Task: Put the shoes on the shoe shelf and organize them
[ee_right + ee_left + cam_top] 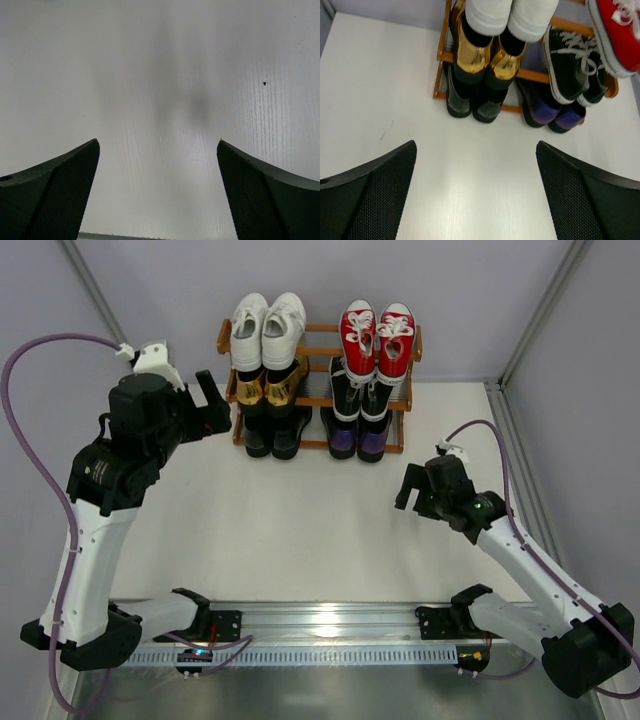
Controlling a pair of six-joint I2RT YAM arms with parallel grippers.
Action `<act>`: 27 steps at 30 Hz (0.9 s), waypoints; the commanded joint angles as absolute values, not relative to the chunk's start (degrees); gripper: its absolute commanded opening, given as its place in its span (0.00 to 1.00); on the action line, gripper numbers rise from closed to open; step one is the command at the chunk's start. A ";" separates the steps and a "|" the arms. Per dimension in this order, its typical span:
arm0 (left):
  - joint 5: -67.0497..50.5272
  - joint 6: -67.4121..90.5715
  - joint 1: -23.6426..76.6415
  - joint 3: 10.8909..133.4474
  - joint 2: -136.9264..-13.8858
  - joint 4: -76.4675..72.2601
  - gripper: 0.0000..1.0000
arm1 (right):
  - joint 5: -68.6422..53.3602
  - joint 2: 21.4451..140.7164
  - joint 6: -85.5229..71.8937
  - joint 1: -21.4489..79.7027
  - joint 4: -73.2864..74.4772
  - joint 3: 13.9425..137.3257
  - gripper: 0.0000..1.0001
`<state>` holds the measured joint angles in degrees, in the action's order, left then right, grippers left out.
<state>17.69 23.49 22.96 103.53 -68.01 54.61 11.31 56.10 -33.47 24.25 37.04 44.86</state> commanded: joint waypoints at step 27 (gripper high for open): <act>11.87 24.17 23.12 90.62 -51.86 63.11 1.00 | 6.07 41.49 -26.54 23.99 40.17 56.34 1.00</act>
<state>13.45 25.08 22.96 90.41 -52.05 64.93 7.46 41.95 -27.94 24.23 43.22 55.37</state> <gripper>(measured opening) 0.995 0.996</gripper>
